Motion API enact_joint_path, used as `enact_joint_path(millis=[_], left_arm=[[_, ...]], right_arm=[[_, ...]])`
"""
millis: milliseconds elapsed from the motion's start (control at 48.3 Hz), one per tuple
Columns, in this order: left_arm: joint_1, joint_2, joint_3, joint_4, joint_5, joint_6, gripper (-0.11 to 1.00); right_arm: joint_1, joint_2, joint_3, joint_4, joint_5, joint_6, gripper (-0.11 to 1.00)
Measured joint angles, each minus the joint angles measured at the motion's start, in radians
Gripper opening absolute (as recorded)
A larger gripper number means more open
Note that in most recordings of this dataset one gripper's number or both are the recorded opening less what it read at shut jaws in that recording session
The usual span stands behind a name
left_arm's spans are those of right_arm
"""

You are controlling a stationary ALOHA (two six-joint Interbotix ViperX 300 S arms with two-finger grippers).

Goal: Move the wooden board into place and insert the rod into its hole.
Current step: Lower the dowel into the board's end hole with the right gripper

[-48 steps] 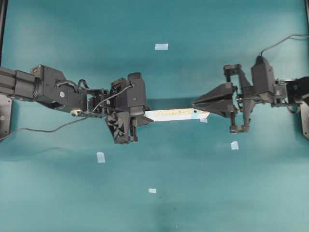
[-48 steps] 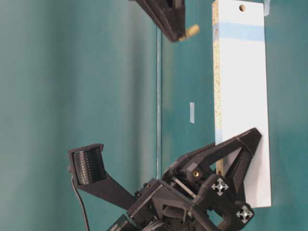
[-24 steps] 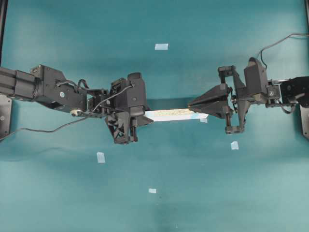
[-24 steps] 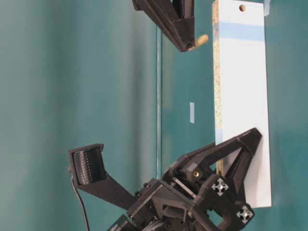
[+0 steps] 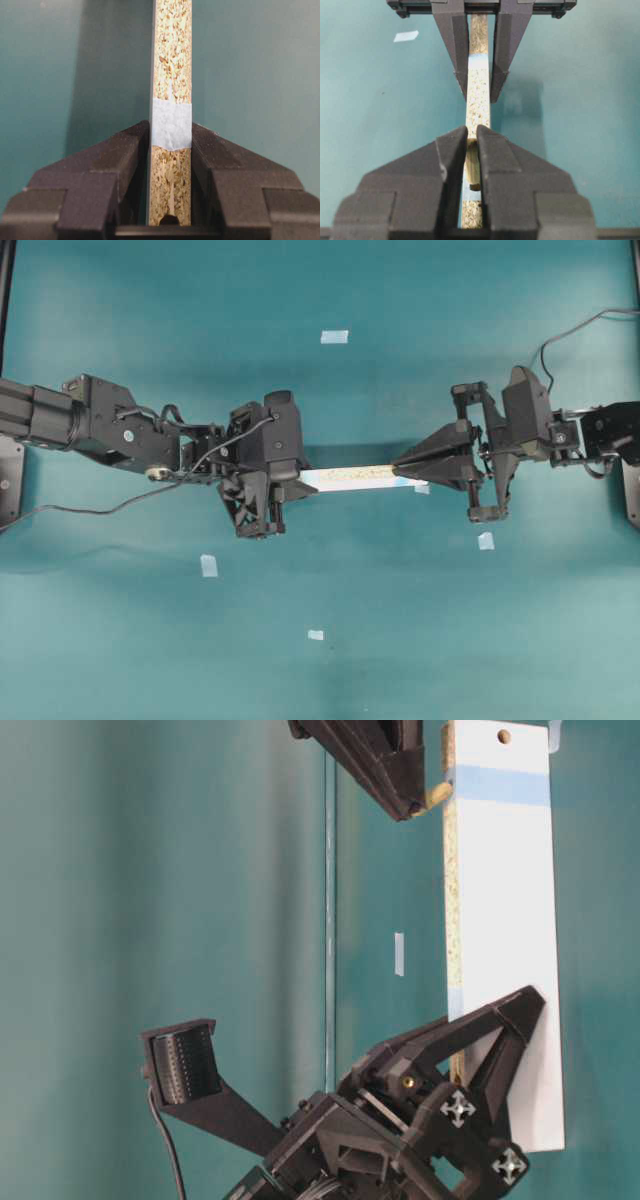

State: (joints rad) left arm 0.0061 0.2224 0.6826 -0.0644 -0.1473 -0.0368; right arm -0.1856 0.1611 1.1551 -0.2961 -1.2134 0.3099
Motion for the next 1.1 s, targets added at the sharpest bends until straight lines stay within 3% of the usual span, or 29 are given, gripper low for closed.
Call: enact_joint_path(millis=[1098], left_arm=[[-0.008, -0.003, 0.0, 0.0, 0.003, 0.0, 0.23]], right_arm=[[0.0, 0.0, 0.031, 0.0, 0.054, 0.0, 0.09]])
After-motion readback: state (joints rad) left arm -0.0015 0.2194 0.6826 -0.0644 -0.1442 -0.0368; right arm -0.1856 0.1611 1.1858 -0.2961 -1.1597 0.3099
